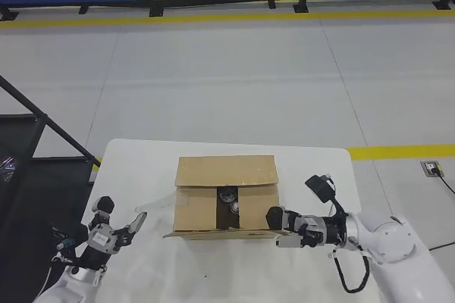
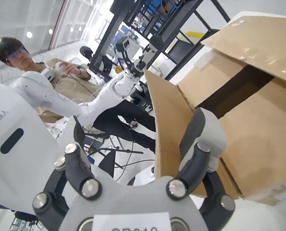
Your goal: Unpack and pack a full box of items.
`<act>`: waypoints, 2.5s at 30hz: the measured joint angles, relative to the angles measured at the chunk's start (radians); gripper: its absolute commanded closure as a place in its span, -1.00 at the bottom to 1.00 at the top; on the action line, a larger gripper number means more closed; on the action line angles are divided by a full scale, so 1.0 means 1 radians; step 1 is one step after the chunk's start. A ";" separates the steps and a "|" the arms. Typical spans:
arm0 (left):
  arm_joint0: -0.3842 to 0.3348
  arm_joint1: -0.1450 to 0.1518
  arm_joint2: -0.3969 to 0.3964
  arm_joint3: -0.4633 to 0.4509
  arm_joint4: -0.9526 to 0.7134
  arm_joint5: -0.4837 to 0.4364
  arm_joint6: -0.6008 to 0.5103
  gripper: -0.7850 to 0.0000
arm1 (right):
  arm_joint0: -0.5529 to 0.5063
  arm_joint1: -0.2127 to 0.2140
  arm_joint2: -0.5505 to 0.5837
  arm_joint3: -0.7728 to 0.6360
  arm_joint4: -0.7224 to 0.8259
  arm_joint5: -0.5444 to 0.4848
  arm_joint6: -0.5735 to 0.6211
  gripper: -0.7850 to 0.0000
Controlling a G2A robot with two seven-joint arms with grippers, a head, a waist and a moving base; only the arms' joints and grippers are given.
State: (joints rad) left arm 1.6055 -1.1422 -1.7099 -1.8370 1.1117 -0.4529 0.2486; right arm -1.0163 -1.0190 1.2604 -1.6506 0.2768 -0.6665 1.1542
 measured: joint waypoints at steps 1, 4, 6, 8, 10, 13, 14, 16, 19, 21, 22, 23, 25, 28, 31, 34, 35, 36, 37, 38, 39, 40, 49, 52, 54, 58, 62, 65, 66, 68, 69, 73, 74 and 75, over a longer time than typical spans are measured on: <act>0.003 0.002 0.001 -0.006 0.002 -0.028 -0.010 -1.00 | -0.013 0.013 -0.003 -0.021 -0.017 -0.003 -0.003 -1.00; 0.007 0.010 0.001 -0.020 0.022 -0.147 -0.057 -1.00 | -0.050 0.055 -0.021 -0.065 -0.077 -0.017 -0.018 -1.00; 0.006 0.018 0.000 -0.022 0.049 -0.233 -0.098 -1.00 | -0.064 0.082 -0.042 -0.072 -0.128 -0.025 -0.025 -1.00; 0.000 0.023 0.001 -0.019 0.076 -0.288 -0.130 -1.00 | -0.069 0.101 -0.065 -0.061 -0.168 -0.023 -0.023 -1.00; -0.008 0.028 0.011 -0.009 0.118 -0.333 -0.170 -1.00 | -0.061 0.116 -0.095 -0.036 -0.193 -0.004 -0.004 -1.00; -0.017 0.034 0.026 0.009 0.169 -0.373 -0.210 -1.00 | -0.038 0.124 -0.138 -0.015 -0.200 0.006 0.005 -1.00; -0.019 0.035 0.029 0.015 0.181 -0.380 -0.216 -1.00 | -0.031 0.125 -0.147 -0.011 -0.197 0.001 0.001 -1.00; -0.024 0.038 0.037 0.031 0.204 -0.392 -0.233 -1.00 | -0.020 0.126 -0.163 -0.006 -0.166 -0.018 -0.019 -1.00; -0.037 0.040 0.050 0.058 0.224 -0.381 -0.249 -1.00 | -0.002 0.125 -0.167 0.006 -0.079 -0.044 -0.053 -1.00; -0.049 0.040 0.064 0.079 0.227 -0.364 -0.255 -1.00 | 0.013 0.120 -0.163 0.024 0.010 -0.033 -0.094 -1.00; -0.055 0.040 0.069 0.087 0.226 -0.359 -0.257 -1.00 | 0.021 0.117 -0.162 0.033 0.049 -0.022 -0.115 -1.00; -0.060 0.040 0.074 0.094 0.225 -0.356 -0.258 -1.00 | 0.030 0.114 -0.162 0.042 0.086 -0.009 -0.135 -1.00; -0.070 0.040 0.083 0.107 0.222 -0.347 -0.258 -1.00 | 0.051 0.105 -0.168 0.069 0.172 0.030 -0.180 -1.00; -0.077 0.040 0.089 0.117 0.216 -0.326 -0.257 -1.00 | 0.068 0.099 -0.171 0.096 0.258 0.079 -0.209 -1.00; -0.077 0.040 0.090 0.118 0.214 -0.320 -0.256 -1.00 | 0.067 0.100 -0.171 0.094 0.245 0.073 -0.207 -1.00; -0.077 0.040 0.090 0.117 0.214 -0.321 -0.256 -1.00 | 0.067 0.100 -0.171 0.094 0.243 0.072 -0.207 -1.00; -0.077 0.040 0.090 0.117 0.214 -0.321 -0.256 -1.00 | 0.067 0.100 -0.171 0.094 0.243 0.072 -0.207 -1.00; -0.077 0.040 0.090 0.117 0.215 -0.321 -0.256 -1.00 | 0.067 0.100 -0.171 0.094 0.243 0.072 -0.207 -1.00; -0.077 0.040 0.090 0.117 0.215 -0.321 -0.256 -1.00 | 0.066 0.100 -0.171 0.094 0.244 0.074 -0.208 -1.00; -0.077 0.040 0.090 0.117 0.215 -0.321 -0.256 -1.00 | 0.063 0.099 -0.171 0.092 0.244 0.081 -0.217 -1.00; -0.077 0.040 0.091 0.118 0.212 -0.318 -0.256 -1.00 | 0.058 0.096 -0.174 0.096 0.253 0.108 -0.241 -1.00; -0.077 0.039 0.095 0.117 0.205 -0.313 -0.257 -1.00 | 0.060 0.093 -0.179 0.103 0.266 0.137 -0.257 -1.00; -0.089 0.041 0.129 0.094 0.225 -0.280 -0.281 -1.00 | 0.204 0.033 -0.297 0.301 0.364 0.367 -0.348 -1.00; -0.092 0.042 0.137 0.098 0.228 -0.269 -0.280 -1.00 | 0.255 0.012 -0.329 0.366 0.381 0.402 -0.350 -1.00; -0.092 0.042 0.140 0.102 0.227 -0.262 -0.276 -1.00 | 0.285 -0.001 -0.347 0.402 0.382 0.410 -0.357 -1.00; -0.092 0.043 0.143 0.110 0.222 -0.253 -0.271 -1.00 | 0.324 -0.027 -0.367 0.446 0.398 0.350 -0.385 -1.00; -0.092 0.045 0.145 0.113 0.220 -0.247 -0.269 -1.00 | 0.364 -0.054 -0.393 0.462 0.355 0.315 -0.475 -1.00; -0.090 0.046 0.147 0.111 0.218 -0.245 -0.271 -1.00 | 0.405 -0.074 -0.416 0.468 0.286 0.319 -0.559 -1.00; -0.088 0.047 0.149 0.109 0.218 -0.243 -0.272 -1.00 | 0.421 -0.083 -0.426 0.470 0.254 0.322 -0.600 -1.00; -0.086 0.047 0.152 0.104 0.220 -0.239 -0.273 -1.00 | 0.446 -0.095 -0.439 0.478 0.204 0.331 -0.664 -1.00; -0.085 0.048 0.153 0.101 0.222 -0.236 -0.274 -1.00 | 0.463 -0.104 -0.450 0.487 0.165 0.342 -0.707 -1.00; -0.078 0.049 0.157 0.096 0.227 -0.228 -0.270 -1.00 | 0.521 -0.134 -0.485 0.516 0.066 0.383 -0.813 -1.00; -0.076 0.049 0.157 0.096 0.228 -0.225 -0.270 -1.00 | 0.536 -0.141 -0.491 0.528 0.056 0.389 -0.821 -1.00; -0.073 0.050 0.158 0.095 0.229 -0.221 -0.269 -1.00 | 0.555 -0.151 -0.499 0.547 0.044 0.396 -0.831 -1.00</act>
State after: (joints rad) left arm 1.5321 -1.0926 -1.5522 -1.7416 1.3408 -0.6743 -0.0204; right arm -0.4616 -1.1695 0.7614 -1.1037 0.3212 -0.2704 0.3235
